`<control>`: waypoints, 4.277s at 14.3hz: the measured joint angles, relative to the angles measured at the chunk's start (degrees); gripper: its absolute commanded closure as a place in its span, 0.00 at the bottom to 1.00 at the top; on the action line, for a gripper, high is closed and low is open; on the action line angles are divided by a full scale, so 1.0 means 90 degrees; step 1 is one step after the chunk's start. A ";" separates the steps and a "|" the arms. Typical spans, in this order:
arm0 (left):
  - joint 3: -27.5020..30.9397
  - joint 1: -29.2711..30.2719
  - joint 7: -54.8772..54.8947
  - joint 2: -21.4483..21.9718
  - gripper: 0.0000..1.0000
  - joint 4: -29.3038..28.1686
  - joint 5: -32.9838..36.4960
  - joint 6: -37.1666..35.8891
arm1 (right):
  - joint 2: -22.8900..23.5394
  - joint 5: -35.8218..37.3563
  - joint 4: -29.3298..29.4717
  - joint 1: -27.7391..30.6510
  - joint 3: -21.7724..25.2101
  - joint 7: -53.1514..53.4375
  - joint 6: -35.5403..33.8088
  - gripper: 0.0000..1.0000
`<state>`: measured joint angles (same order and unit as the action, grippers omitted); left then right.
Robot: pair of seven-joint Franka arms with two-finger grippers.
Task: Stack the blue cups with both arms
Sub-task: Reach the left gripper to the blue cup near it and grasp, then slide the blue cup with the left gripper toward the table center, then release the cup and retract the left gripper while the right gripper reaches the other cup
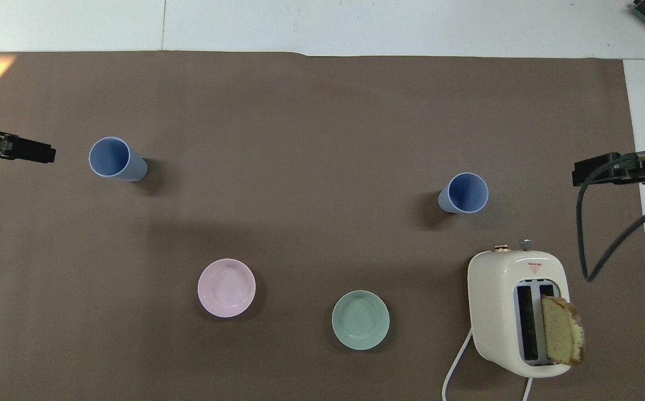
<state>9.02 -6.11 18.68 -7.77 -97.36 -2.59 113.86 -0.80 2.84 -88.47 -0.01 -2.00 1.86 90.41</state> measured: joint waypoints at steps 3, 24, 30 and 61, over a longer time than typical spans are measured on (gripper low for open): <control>-0.0017 0.0002 0.0005 -0.0271 0.00 -0.0067 0.0000 0.0231 | 0.0000 0.0000 0.0000 0.0000 0.0000 0.0000 0.0000 0.00; -0.0094 -0.0062 0.0037 -0.1103 1.00 -0.0957 -0.0559 0.1873 | 0.0000 0.0000 0.0000 0.0000 0.0000 0.0000 0.0000 0.00; -0.0108 -0.0633 -0.0189 -0.0842 1.00 -0.0889 -0.0567 0.1860 | 0.0000 0.0000 0.0000 0.0000 0.0000 0.0000 0.0000 0.00; 0.0121 -0.1870 -0.2720 0.0644 0.00 -0.0957 -0.0552 0.0442 | 0.0371 -0.0014 -0.1073 -0.0024 -0.0002 0.0000 0.0993 0.00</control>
<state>10.11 -22.94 -5.80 -1.97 -105.97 -7.57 117.83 2.53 2.71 -98.13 -0.22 -2.02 1.86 99.35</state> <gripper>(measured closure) 0.000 0.000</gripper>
